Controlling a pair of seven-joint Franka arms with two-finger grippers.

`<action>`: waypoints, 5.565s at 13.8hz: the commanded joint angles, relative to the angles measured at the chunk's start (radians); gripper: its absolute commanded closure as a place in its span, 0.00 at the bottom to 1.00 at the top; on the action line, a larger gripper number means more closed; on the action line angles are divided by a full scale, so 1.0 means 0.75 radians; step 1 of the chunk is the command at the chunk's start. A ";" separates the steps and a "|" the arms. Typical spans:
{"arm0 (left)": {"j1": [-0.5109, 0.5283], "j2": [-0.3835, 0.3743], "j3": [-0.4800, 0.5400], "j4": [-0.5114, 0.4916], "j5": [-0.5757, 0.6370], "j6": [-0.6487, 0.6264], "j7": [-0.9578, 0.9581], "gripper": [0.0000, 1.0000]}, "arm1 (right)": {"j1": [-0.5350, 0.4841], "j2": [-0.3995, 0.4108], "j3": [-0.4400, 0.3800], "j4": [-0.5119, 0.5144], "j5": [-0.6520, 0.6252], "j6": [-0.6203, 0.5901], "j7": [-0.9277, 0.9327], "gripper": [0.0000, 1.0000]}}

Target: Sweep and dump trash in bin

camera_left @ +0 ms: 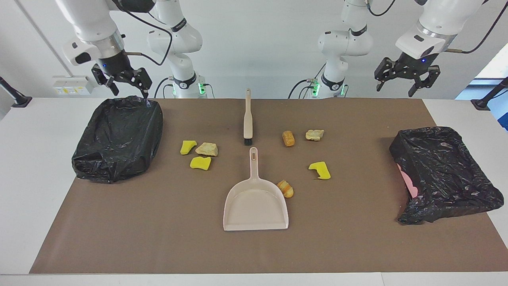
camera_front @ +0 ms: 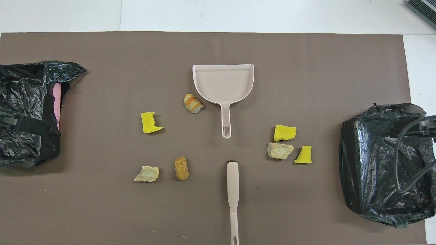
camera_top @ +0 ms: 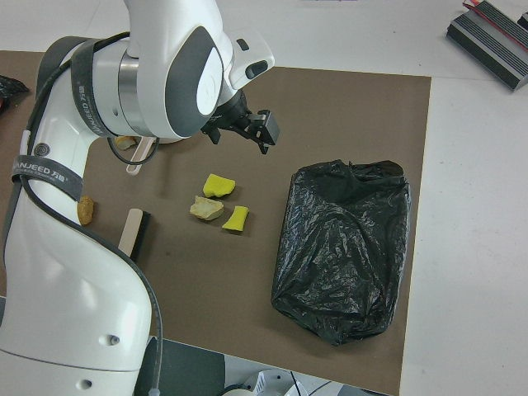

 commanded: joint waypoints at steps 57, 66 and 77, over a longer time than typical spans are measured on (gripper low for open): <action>-0.944 0.013 0.023 -0.806 -0.051 0.684 -1.240 1.00 | 0.227 0.533 0.055 0.281 0.052 -0.050 -1.463 1.00; -0.584 0.021 0.021 -0.819 0.222 0.604 -1.240 1.00 | 0.439 0.274 0.057 -0.252 -0.070 0.215 -1.315 1.00; -0.207 0.081 0.018 -0.919 0.268 0.890 -0.670 1.00 | 0.591 0.071 0.065 -0.673 -0.076 0.586 -1.035 1.00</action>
